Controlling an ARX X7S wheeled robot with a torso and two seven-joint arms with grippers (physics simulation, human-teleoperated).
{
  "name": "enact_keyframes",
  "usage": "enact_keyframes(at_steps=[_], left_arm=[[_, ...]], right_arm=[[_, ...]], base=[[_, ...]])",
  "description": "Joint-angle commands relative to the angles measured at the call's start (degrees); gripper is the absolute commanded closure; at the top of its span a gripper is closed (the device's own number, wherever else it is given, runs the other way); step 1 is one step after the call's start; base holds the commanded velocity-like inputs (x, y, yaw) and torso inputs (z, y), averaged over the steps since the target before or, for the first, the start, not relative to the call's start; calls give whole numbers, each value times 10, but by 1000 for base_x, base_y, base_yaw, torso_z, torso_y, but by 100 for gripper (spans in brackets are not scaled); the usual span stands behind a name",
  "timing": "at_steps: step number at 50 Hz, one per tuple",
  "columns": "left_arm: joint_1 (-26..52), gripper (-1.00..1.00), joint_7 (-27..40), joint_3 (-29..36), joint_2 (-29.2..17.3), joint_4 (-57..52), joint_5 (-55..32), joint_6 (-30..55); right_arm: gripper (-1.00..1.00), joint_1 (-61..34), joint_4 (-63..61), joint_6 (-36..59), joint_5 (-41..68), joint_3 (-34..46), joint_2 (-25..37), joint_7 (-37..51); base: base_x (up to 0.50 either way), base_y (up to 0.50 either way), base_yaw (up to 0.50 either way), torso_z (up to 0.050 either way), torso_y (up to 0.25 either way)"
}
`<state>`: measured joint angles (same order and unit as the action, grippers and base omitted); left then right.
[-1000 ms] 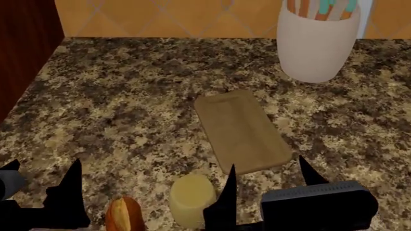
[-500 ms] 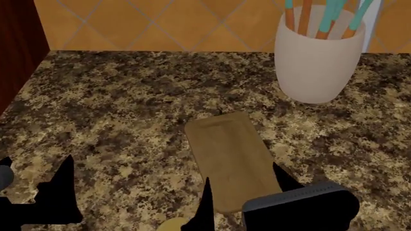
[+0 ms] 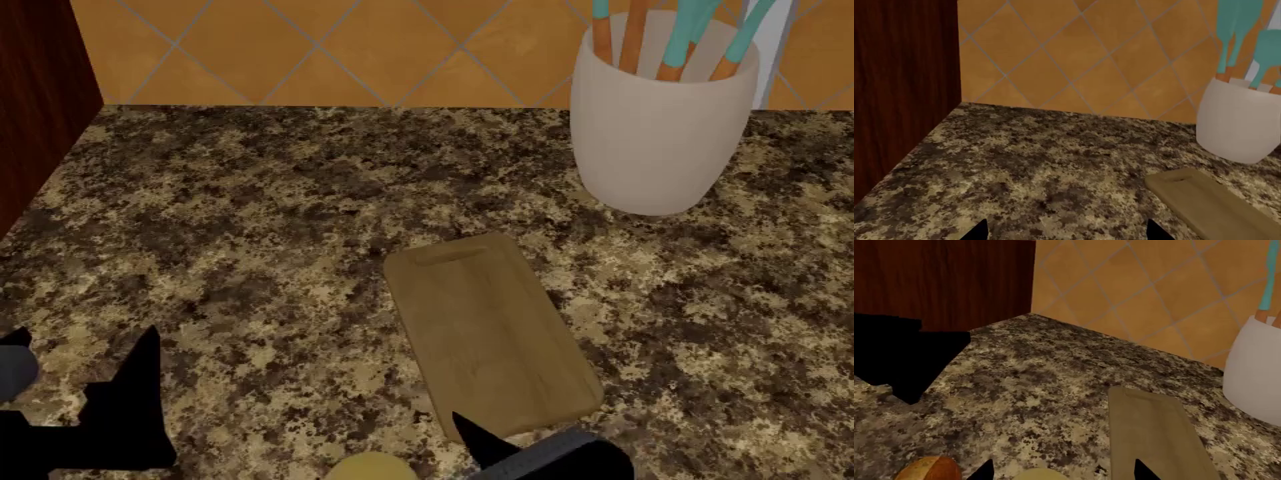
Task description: Place the bread and cheese on the cutting board.
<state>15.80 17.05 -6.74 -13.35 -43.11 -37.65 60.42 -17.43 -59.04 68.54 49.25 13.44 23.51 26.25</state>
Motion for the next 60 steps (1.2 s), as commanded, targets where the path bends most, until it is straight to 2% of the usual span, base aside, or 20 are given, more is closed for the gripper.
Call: enact_keyframes(at_steps=[1, 9, 20, 29, 36, 60], left_arm=[[-1, -100, -9, -9, 6, -4, 0, 1], [-11, -100, -10, -2, 4, -1, 2, -9], [-11, -100, -6, -4, 1, -2, -4, -9], [-12, -100, -6, 4, -1, 3, -2, -16], [-15, -100, -4, 6, -2, 5, -3, -20], [-16, -100, 1, 5, -10, 9, -11, -26]], right_arm=[[-100, -22, -8, -49, 144, 55, 65, 109], [-100, -8, 2, -82, 98, 111, 86, 97], [-100, 2, 18, -101, 58, 141, 97, 86], [-100, -23, 22, -95, 86, 110, 109, 116], [-100, -9, 73, -130, 20, 142, 108, 81], [-100, -18, 99, -131, 23, 173, 94, 61]], base=[[0, 0, 0, 0, 0], [0, 0, 0, 0, 0], [0, 0, 0, 0, 0], [0, 0, 0, 0, 0], [0, 0, 0, 0, 0], [0, 0, 0, 0, 0]])
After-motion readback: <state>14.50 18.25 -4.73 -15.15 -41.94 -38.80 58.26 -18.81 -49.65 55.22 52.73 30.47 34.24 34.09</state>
